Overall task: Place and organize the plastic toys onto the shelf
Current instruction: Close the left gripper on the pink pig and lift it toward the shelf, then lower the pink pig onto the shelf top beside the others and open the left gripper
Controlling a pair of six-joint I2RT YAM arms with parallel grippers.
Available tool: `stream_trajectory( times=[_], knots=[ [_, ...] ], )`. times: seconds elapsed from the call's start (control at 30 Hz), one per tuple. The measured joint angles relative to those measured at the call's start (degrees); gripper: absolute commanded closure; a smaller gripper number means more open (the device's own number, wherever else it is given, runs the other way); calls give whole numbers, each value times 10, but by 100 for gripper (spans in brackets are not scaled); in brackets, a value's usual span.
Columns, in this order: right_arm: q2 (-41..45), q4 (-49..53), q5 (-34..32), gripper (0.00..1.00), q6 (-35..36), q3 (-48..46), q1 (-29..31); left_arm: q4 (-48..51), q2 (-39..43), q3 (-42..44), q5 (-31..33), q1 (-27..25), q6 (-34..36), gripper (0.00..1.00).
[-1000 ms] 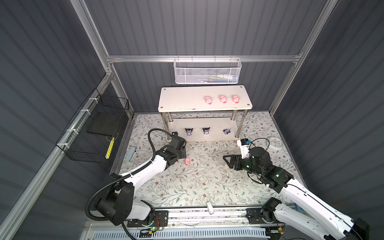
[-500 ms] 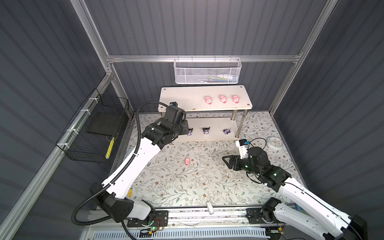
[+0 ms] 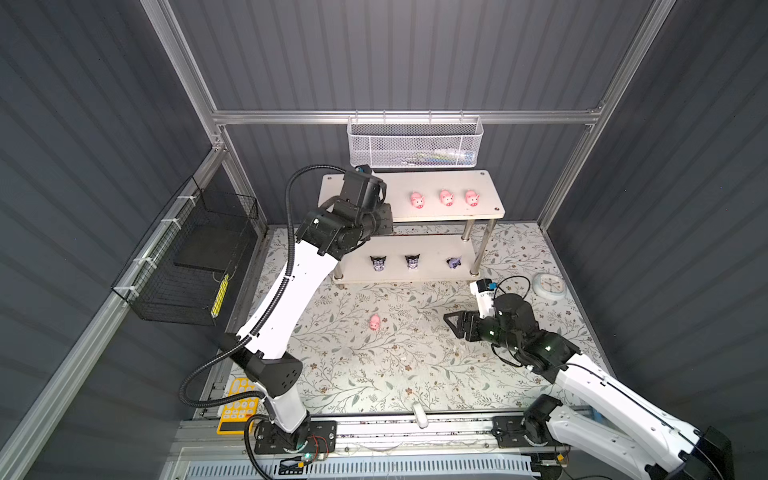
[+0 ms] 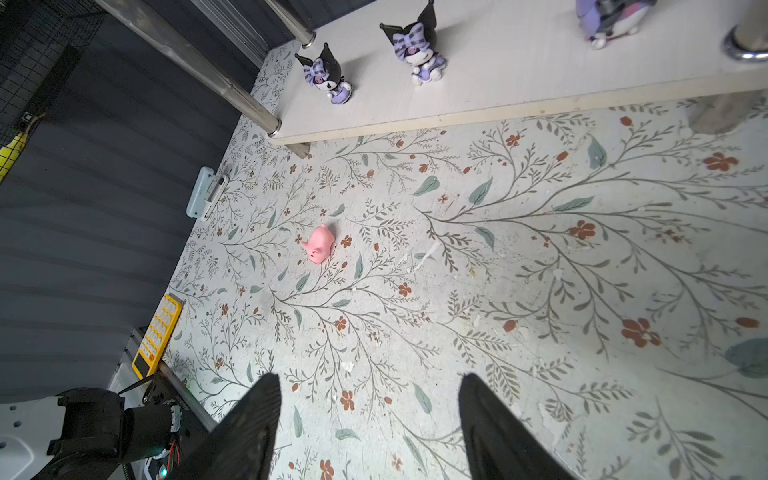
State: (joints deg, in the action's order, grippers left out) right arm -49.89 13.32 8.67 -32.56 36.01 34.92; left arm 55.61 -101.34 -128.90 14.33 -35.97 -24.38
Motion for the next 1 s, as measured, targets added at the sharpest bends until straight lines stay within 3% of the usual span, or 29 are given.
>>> stream_trajectory(
  times=[0.33, 1.0],
  knots=[
    [-5, 0, 0, 30, 1, 0, 0, 1, -97, -107, 31, 0, 25, 66],
    [-24, 0, 2, 30, 2, -5, 0, -54, -145, -121, 67, 16, 38, 65]
  ],
)
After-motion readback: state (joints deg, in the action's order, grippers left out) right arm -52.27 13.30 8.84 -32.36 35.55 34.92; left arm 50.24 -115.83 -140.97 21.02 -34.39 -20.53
